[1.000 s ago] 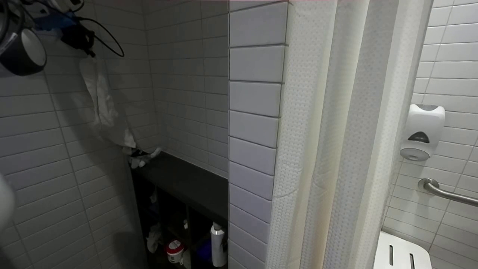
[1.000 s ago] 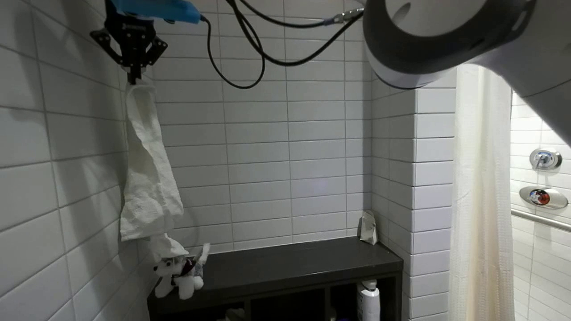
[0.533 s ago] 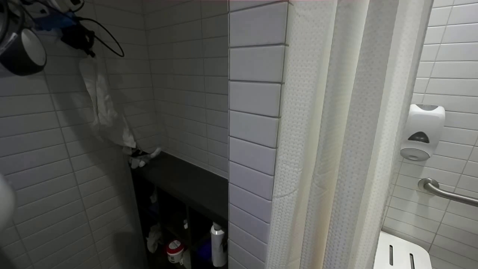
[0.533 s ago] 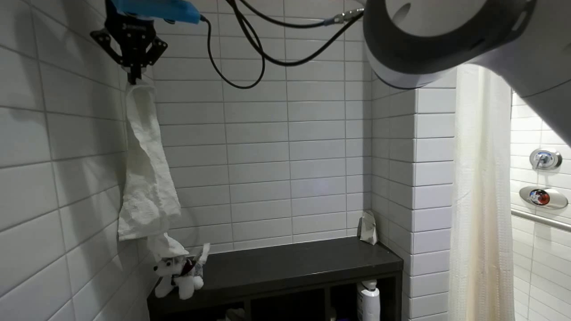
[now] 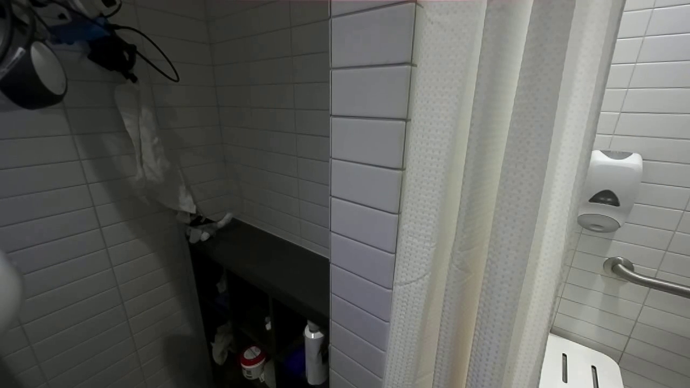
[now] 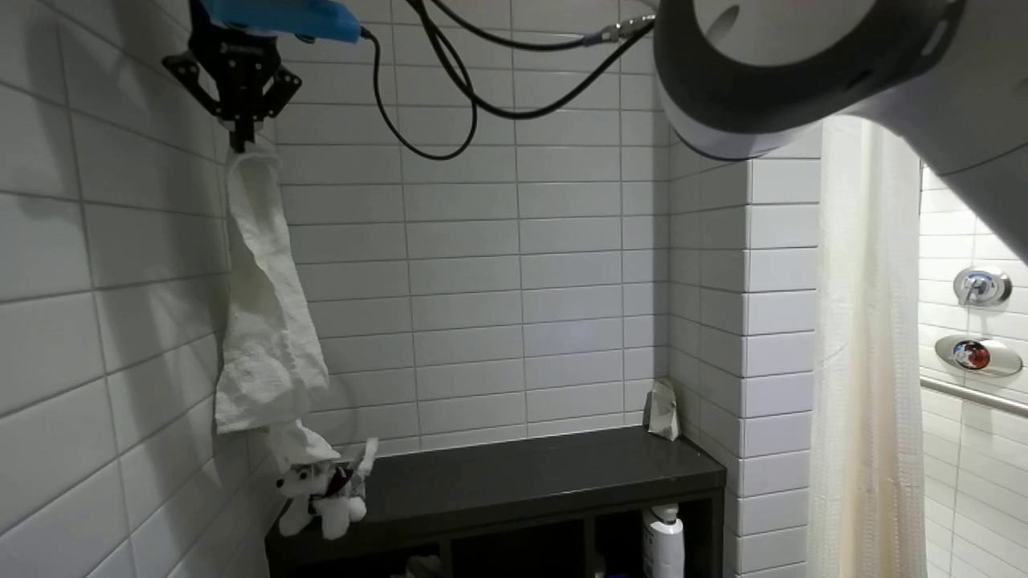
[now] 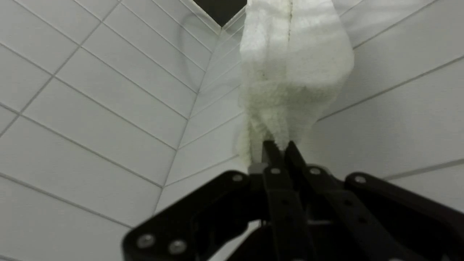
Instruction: Pick up the white towel then set it back down on the cabinet.
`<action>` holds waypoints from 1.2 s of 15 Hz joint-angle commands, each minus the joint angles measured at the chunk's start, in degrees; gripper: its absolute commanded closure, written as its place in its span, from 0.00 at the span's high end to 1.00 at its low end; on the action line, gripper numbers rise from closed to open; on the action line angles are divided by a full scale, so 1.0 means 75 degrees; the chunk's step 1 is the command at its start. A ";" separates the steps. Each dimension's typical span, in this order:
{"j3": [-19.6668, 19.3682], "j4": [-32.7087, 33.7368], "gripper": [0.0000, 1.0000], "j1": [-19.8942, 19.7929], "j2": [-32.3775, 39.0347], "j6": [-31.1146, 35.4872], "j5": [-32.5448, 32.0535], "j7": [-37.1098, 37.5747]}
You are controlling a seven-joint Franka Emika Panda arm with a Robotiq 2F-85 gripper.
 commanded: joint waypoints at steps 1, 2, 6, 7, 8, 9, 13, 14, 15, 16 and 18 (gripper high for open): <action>0.0000 0.0000 0.06 0.0000 0.0000 0.0000 0.0000 0.0000; 0.0000 0.0000 0.06 0.0000 0.0000 0.0000 0.0000 0.0000; 0.0000 0.0000 0.06 0.0000 0.0000 0.0000 0.0000 0.0000; 0.0000 0.0000 0.06 0.0000 0.0000 0.0000 0.0000 0.0000; 0.0000 0.0000 0.06 0.0000 0.0000 0.0000 0.0000 0.0000; 0.0000 0.0000 0.06 0.0000 0.0000 0.0000 0.0000 0.0000; 0.0000 0.0000 0.06 0.0000 0.0000 0.0000 0.0000 0.0000; 0.0000 0.0000 0.02 0.0000 0.0000 0.0000 0.0000 0.0000; -0.0005 0.0000 0.02 0.0008 0.0010 0.0009 -0.0009 0.0003; -0.0008 0.0002 0.02 0.0011 0.0023 0.0023 -0.0012 0.0009; -0.0019 0.0008 0.02 0.0009 0.0034 0.0021 -0.0019 0.0027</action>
